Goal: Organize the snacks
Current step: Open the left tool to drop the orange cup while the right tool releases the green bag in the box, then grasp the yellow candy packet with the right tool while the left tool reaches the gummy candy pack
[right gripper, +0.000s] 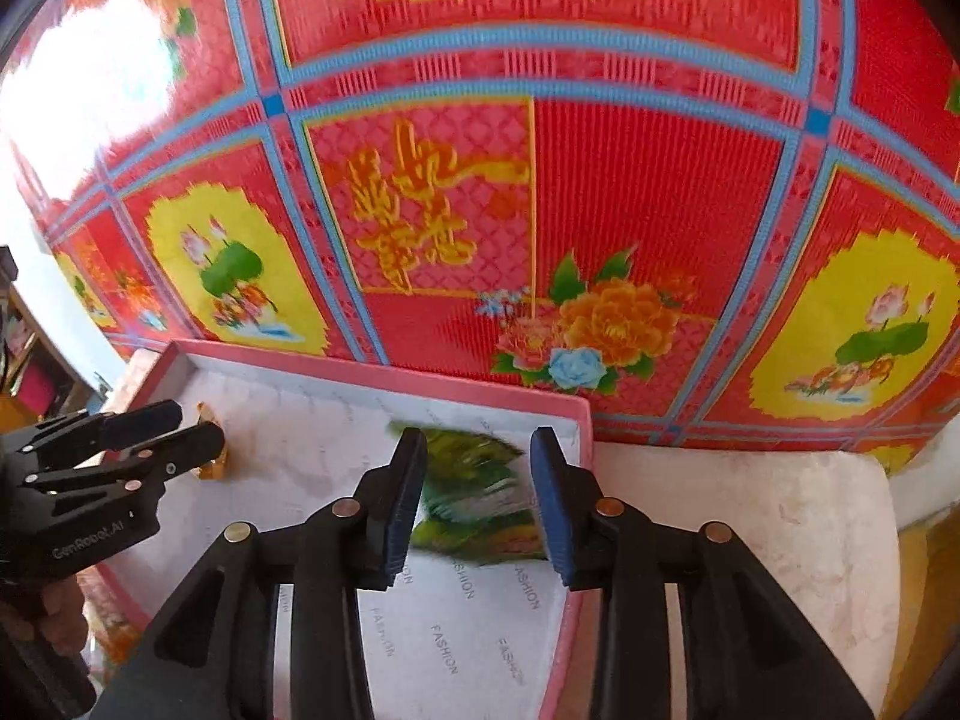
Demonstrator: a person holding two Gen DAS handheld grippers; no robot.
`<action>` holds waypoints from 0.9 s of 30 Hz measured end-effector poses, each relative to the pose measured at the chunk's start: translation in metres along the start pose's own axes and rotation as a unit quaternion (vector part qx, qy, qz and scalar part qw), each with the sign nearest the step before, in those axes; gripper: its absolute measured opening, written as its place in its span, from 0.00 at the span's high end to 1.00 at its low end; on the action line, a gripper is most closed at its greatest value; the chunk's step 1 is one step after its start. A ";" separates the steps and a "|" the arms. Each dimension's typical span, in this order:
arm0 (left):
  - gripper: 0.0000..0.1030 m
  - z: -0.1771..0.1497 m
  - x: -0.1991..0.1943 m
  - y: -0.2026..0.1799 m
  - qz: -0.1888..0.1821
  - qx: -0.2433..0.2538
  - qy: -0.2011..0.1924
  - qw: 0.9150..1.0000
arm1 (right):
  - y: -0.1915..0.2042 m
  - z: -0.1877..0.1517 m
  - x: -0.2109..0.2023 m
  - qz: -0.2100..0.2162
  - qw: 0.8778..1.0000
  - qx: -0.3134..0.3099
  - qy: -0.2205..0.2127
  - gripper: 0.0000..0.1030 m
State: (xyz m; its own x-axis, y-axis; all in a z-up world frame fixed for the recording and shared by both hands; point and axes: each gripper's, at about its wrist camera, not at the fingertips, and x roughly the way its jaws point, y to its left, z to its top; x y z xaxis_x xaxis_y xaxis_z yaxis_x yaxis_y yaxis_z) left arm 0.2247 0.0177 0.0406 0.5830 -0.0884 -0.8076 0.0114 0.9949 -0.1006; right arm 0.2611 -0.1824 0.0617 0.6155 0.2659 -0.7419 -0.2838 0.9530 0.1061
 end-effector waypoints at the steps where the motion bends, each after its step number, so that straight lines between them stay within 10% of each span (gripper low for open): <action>1: 0.54 0.000 -0.003 0.000 -0.001 0.000 -0.001 1.000 | -0.001 0.001 -0.004 0.005 1.000 0.001 -0.002 0.64; 14: 0.54 -0.012 -0.073 0.009 0.009 0.010 -0.013 1.000 | -0.004 0.004 -0.058 0.005 0.999 -0.043 -0.006 0.64; 27: 0.54 -0.035 -0.100 0.022 -0.002 -0.017 0.006 1.000 | 0.001 -0.020 -0.105 0.075 0.990 -0.080 0.090 0.64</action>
State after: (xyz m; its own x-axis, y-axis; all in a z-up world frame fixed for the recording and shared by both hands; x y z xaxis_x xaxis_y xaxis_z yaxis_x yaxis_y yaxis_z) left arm 0.1377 0.0464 0.0989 0.5737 -0.0934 -0.8138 -0.0143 0.9922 -0.1239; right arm 0.1814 -0.2124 0.1260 0.4207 0.3587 -0.8333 -0.4844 0.8654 0.1280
